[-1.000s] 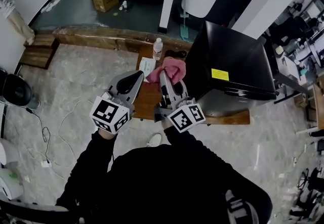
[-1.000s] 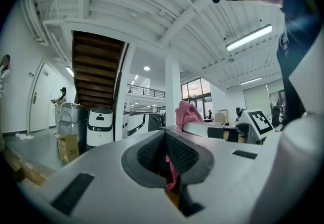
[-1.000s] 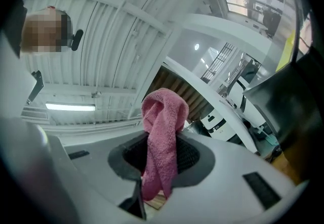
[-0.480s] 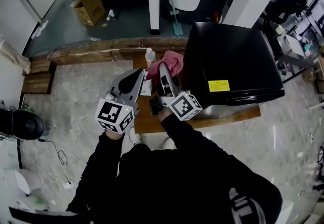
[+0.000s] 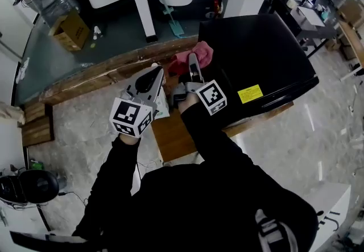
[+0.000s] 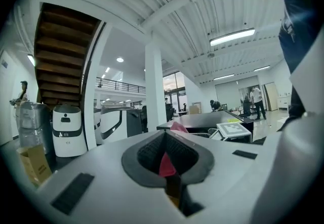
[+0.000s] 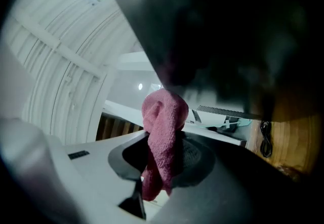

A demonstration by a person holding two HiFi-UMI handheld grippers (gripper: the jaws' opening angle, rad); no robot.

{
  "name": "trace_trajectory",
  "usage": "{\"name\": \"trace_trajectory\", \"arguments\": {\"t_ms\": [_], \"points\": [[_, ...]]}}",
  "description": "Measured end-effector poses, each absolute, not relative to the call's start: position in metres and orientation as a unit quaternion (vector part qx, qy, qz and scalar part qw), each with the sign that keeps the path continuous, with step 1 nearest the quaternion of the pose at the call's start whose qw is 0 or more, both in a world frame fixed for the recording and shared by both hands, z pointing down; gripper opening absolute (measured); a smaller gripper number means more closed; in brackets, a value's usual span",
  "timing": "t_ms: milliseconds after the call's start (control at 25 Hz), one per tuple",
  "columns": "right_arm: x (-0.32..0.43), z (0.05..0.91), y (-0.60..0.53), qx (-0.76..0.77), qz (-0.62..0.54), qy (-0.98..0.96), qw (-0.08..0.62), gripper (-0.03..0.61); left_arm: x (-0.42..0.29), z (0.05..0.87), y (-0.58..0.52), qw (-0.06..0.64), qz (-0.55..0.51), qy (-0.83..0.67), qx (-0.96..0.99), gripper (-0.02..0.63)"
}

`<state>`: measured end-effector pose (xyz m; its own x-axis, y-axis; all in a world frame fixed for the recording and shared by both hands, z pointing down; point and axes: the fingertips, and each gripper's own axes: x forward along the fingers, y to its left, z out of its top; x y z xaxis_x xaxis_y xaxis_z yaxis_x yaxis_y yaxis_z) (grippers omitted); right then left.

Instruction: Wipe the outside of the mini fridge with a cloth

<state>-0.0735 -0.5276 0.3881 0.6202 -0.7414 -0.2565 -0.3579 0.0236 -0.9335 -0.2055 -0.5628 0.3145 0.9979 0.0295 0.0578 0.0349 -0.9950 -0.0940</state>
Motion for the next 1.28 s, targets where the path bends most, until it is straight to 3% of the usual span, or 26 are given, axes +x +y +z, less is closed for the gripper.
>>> {"name": "trace_trajectory", "arguments": {"t_ms": [440, 680, 1280], "points": [[-0.012, 0.447, -0.540, -0.660, -0.121, 0.258, 0.695, 0.097, -0.155, 0.364, -0.613, 0.031, -0.057, -0.119, -0.991, 0.006], [-0.008, 0.497, -0.539, -0.673, -0.116, 0.223, 0.696, 0.098, -0.117, 0.411, -0.616, 0.025, -0.074, -0.163, -0.983, 0.006], [0.010, 0.686, -0.545, -0.704, -0.178, 0.139, 0.673, 0.104, -0.073, 0.606, -0.618, 0.021, -0.230, -0.214, -0.949, 0.006]]}}
